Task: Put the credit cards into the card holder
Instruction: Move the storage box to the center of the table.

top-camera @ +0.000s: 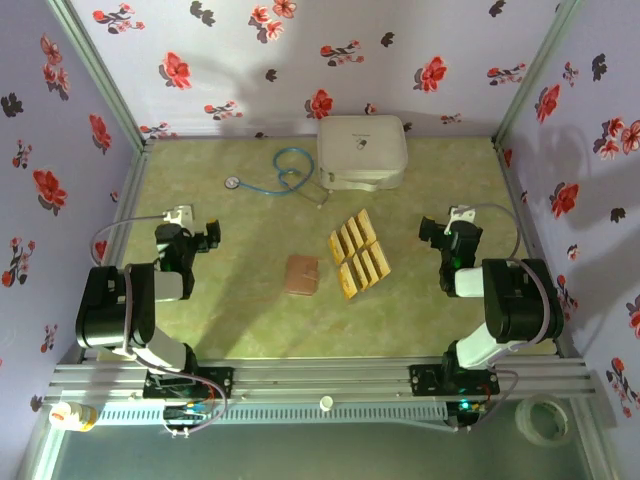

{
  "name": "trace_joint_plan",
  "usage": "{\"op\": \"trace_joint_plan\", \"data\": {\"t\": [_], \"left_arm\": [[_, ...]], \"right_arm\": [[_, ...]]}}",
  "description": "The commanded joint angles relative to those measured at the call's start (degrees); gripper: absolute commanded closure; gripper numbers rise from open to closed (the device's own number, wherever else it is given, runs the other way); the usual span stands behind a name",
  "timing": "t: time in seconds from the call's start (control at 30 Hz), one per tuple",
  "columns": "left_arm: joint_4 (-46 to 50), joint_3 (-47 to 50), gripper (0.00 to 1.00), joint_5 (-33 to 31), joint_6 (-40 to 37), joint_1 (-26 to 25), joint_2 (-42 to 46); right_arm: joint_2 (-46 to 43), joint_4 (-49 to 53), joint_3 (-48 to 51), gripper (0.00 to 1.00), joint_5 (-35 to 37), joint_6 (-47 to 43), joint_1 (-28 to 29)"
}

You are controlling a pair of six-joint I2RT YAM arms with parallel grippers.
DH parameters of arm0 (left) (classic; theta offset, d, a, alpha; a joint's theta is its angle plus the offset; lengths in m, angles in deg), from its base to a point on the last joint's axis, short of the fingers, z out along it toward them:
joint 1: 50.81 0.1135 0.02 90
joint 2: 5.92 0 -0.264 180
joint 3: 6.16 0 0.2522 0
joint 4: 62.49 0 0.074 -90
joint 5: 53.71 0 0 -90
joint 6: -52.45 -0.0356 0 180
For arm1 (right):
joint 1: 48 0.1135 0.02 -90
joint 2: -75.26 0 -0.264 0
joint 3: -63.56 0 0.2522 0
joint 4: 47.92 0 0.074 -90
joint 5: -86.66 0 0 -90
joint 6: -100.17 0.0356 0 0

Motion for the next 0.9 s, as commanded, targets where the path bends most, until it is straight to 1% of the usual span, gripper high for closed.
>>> {"op": "trace_joint_plan", "data": {"t": [0.0,0.87], "left_arm": [[0.0,-0.8,0.0,0.4,-0.4,0.3,0.2],[0.6,-1.2,0.0,-1.0,-0.9,-0.5,0.1]], "right_arm": [[-0.3,-1.0,-0.3,0.01,1.0,0.6,0.1],[-0.1,-0.6,-0.6,0.01,1.0,0.7,0.1]]}}
